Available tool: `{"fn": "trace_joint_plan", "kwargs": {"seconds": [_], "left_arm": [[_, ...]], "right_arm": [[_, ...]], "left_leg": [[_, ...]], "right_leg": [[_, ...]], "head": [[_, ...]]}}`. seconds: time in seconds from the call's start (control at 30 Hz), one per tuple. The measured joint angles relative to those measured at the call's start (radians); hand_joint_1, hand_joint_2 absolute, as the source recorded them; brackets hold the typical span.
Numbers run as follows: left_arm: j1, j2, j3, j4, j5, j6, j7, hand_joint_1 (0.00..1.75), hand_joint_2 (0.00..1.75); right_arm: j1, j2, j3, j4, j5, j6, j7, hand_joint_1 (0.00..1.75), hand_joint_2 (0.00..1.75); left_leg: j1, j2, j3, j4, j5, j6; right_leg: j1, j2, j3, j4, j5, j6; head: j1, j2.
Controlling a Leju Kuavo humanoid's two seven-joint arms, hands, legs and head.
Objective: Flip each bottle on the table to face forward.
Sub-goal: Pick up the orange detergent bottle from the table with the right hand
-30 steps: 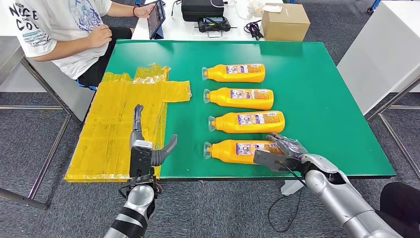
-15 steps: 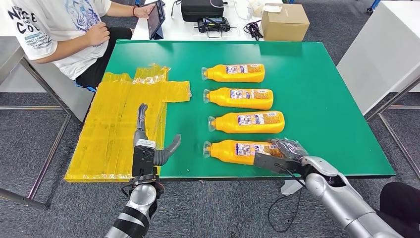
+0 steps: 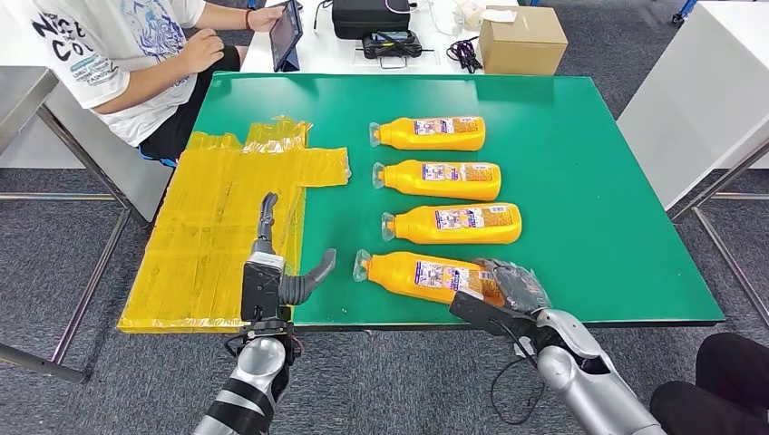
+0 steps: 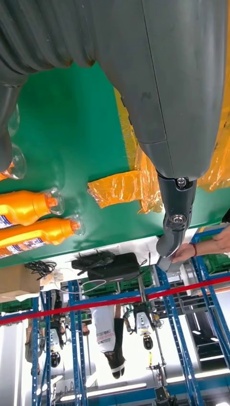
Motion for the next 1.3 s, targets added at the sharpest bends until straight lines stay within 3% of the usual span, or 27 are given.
{"fn": "trace_joint_plan", "kwargs": {"seconds": [0.13,0.27,0.4,0.73,1.0,1.17,1.3], "left_arm": [[0.005,0.000,0.004,-0.001,0.011,-0.031,0.022,0.00,1.75],[0.020,0.001,0.017,-0.001,0.017,-0.053,0.046,0.00,1.75],[0.038,0.002,0.049,-0.017,0.039,-0.034,0.032,0.00,1.75],[0.071,0.001,0.119,-0.086,0.167,0.001,0.012,0.00,1.75],[0.088,0.001,0.130,-0.098,0.374,-0.260,0.093,0.00,1.75],[0.094,0.010,0.098,-0.099,0.534,-0.586,0.158,0.00,1.75],[0.091,0.016,0.067,-0.091,0.583,-0.714,0.175,0.00,1.75]], "right_arm": [[0.042,0.045,-0.055,-0.039,-0.002,-0.048,-0.058,1.75,1.75],[0.110,0.155,-0.151,-0.114,-0.032,-0.165,-0.161,1.75,1.75],[0.158,0.247,-0.233,-0.188,-0.065,-0.236,-0.207,1.75,1.75],[0.209,0.340,-0.357,-0.268,-0.075,-0.302,-0.213,1.75,1.75],[0.222,0.377,-0.412,-0.285,-0.079,-0.355,-0.258,1.75,1.75],[0.223,0.405,-0.413,-0.267,-0.117,-0.364,-0.390,1.75,1.75],[0.223,0.450,-0.399,-0.212,-0.137,-0.368,-0.481,1.75,1.75]], "left_leg": [[0.000,0.000,0.000,0.000,0.000,0.000],[0.000,0.000,0.000,0.000,0.000,0.000],[0.001,0.000,0.000,-0.001,0.000,0.000],[0.000,0.000,0.000,0.000,0.000,0.000],[0.000,0.000,0.000,0.000,0.000,0.000],[0.000,0.001,0.000,0.000,0.000,0.000],[0.000,0.000,0.000,0.000,0.000,0.000]], "right_leg": [[0.000,0.000,0.000,0.000,0.000,0.000],[0.001,0.000,-0.001,0.000,0.000,0.000],[0.001,0.000,-0.001,0.000,0.000,0.000],[0.000,0.000,-0.001,0.000,0.000,0.000],[0.000,0.000,-0.001,0.000,0.000,0.000],[0.000,0.000,-0.001,0.000,0.000,0.000],[0.000,0.000,-0.001,0.000,0.000,0.000]], "head": [[0.000,0.000],[0.000,0.000],[0.000,0.000],[0.000,0.000],[0.000,0.000],[0.000,0.000],[0.000,0.000]]}}
